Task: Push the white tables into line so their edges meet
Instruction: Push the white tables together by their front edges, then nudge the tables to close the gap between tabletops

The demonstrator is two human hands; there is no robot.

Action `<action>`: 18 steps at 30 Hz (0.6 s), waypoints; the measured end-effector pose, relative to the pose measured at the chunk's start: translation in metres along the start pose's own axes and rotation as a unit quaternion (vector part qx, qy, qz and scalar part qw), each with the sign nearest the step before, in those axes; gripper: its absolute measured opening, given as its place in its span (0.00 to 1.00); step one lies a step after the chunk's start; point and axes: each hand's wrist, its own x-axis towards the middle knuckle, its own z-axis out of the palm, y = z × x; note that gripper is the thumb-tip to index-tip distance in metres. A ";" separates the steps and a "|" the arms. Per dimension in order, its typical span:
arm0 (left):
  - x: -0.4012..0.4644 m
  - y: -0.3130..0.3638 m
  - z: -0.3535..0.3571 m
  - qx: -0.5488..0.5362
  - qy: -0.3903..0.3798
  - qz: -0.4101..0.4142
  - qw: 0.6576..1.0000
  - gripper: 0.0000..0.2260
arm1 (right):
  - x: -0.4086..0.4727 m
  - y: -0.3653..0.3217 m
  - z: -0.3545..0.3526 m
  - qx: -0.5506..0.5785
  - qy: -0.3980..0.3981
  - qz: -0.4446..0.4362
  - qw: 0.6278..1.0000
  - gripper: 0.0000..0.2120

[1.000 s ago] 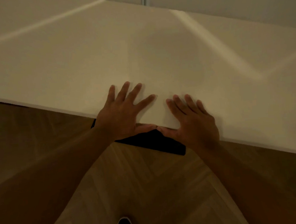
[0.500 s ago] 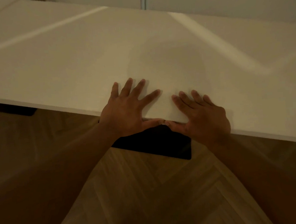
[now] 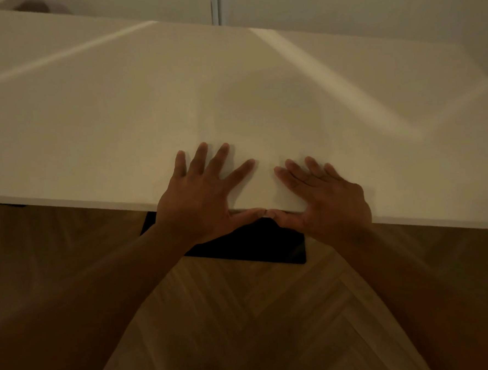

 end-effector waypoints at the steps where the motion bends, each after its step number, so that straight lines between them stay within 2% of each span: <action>1: 0.000 0.000 0.000 -0.001 0.001 0.000 1.000 0.42 | 0.000 0.000 0.000 0.002 0.001 0.004 1.000 0.40; 18: 0.000 0.002 -0.002 -0.023 0.001 0.003 1.000 0.43 | 0.000 -0.007 -0.003 0.027 0.025 0.054 0.998 0.35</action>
